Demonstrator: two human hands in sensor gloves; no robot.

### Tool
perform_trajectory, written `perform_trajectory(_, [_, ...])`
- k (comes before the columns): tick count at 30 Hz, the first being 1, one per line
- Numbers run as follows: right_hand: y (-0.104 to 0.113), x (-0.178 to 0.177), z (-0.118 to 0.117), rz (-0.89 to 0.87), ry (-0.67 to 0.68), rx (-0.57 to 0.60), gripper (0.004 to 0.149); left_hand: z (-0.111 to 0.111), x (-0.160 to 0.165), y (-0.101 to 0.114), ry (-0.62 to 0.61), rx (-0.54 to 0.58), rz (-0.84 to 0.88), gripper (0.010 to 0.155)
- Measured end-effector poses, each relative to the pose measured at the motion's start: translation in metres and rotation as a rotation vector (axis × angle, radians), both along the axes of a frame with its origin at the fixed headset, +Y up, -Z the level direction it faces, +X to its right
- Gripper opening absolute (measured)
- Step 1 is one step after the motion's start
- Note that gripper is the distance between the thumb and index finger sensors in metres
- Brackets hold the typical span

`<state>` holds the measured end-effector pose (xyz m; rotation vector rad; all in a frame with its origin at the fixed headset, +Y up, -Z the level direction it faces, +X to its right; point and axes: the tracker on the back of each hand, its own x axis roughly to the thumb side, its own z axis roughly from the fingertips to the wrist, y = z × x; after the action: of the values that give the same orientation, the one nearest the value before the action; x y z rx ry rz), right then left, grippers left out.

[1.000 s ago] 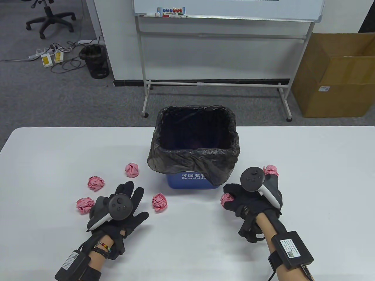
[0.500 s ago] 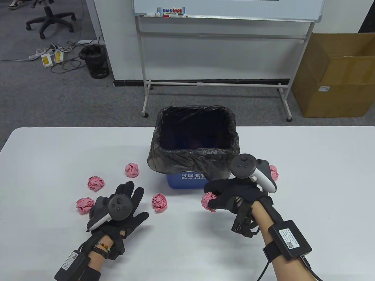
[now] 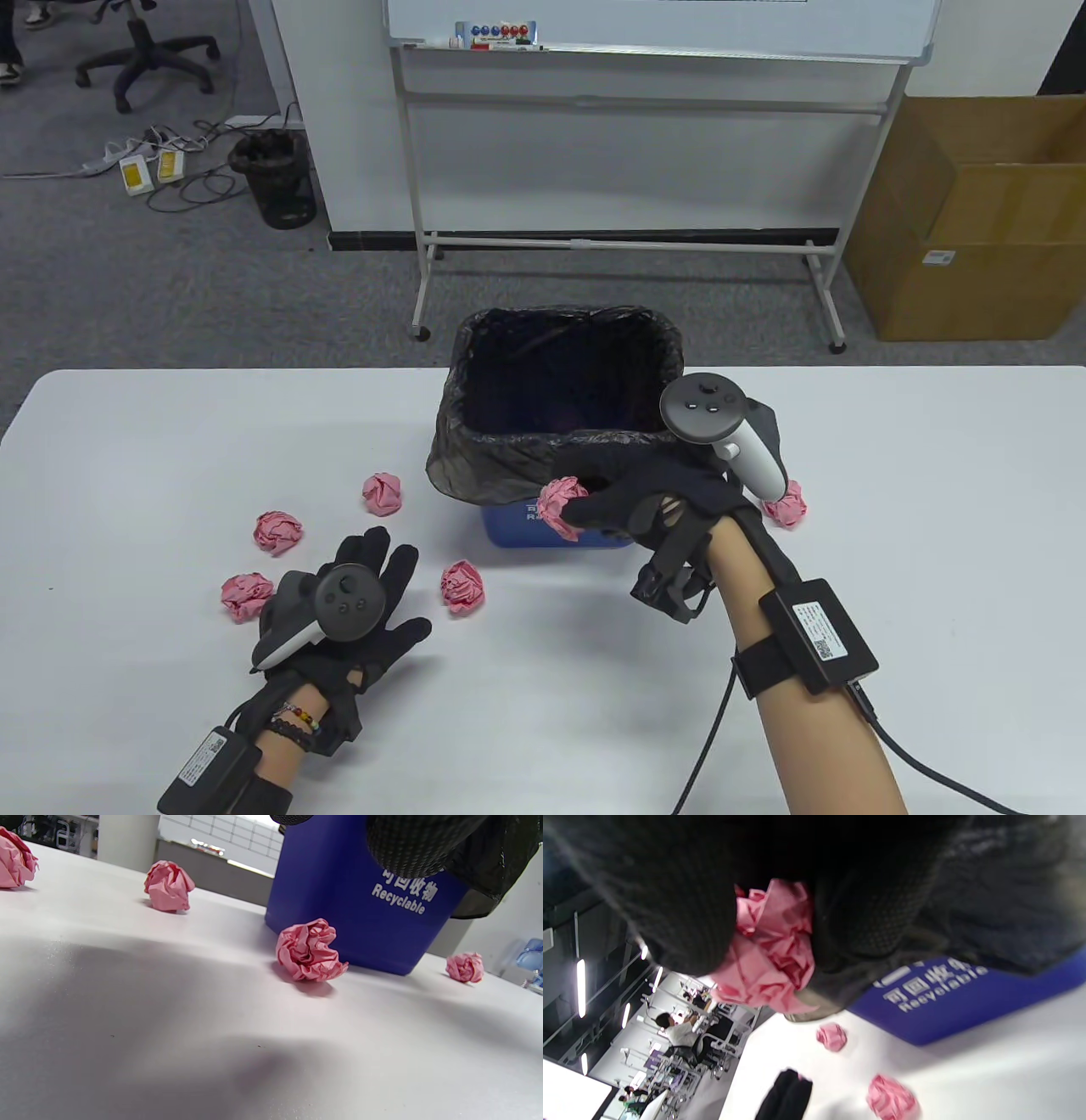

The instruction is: Toss crumpled papers into recycling bin

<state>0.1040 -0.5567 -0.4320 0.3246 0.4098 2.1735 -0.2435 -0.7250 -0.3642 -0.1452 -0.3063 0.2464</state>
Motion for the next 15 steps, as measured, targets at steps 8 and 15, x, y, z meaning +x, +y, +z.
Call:
perform_trajectory(8, [0.022,0.006,-0.019,-0.101,-0.171,0.121,0.069,0.000,0.000,0.000,0.001,-0.005,-0.002,0.086])
perform_trajectory(15, [0.028,0.010,-0.031,0.003,-0.344,0.206,0.089,0.000,0.000,0.000,0.000,-0.008,0.001,0.086])
